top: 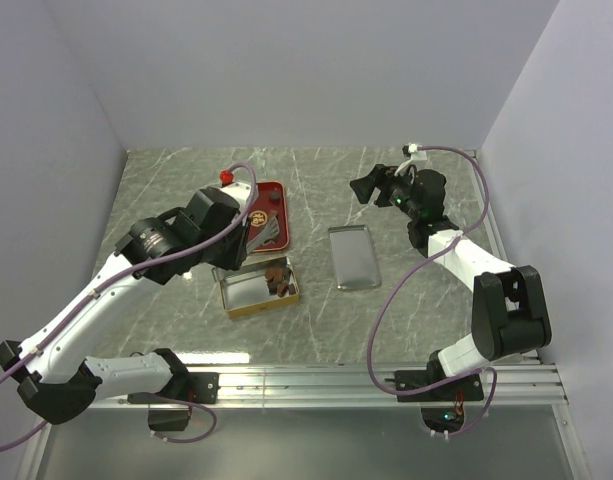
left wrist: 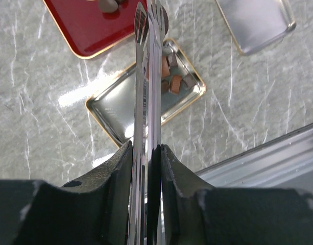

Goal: Pack the chocolate

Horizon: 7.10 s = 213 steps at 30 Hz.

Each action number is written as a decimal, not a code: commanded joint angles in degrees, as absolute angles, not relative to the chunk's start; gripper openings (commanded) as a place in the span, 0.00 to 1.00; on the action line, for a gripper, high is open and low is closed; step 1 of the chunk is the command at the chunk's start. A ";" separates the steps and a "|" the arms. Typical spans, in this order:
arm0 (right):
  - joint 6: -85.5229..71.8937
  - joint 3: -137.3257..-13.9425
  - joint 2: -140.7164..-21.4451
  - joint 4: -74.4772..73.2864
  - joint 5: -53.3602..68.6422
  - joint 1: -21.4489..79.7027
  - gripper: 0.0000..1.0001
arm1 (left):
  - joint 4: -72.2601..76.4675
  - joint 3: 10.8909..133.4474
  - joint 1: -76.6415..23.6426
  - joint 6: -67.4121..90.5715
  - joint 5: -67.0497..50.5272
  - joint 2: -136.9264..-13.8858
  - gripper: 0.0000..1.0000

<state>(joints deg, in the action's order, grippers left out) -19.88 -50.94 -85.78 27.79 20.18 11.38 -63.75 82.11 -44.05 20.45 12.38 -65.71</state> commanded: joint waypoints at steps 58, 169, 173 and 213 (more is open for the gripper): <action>-17.93 -51.77 -83.85 27.68 18.46 11.69 0.86 | -52.91 79.53 -43.86 21.98 36.91 -81.11 0.40; -17.31 -53.17 -85.34 27.16 17.40 9.14 0.87 | -55.63 85.08 -37.27 10.11 21.35 -92.55 0.30; -17.31 -53.17 -85.25 27.07 17.40 9.23 0.87 | -56.86 85.61 -37.27 10.55 22.06 -91.23 0.30; -17.67 -52.82 -85.61 27.51 18.02 8.70 0.87 | -56.16 90.79 -38.41 7.73 18.90 -93.69 0.41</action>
<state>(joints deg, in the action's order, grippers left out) -17.43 -51.07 -85.67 25.65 17.52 9.10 -56.03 89.01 -38.13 8.19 19.09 -93.41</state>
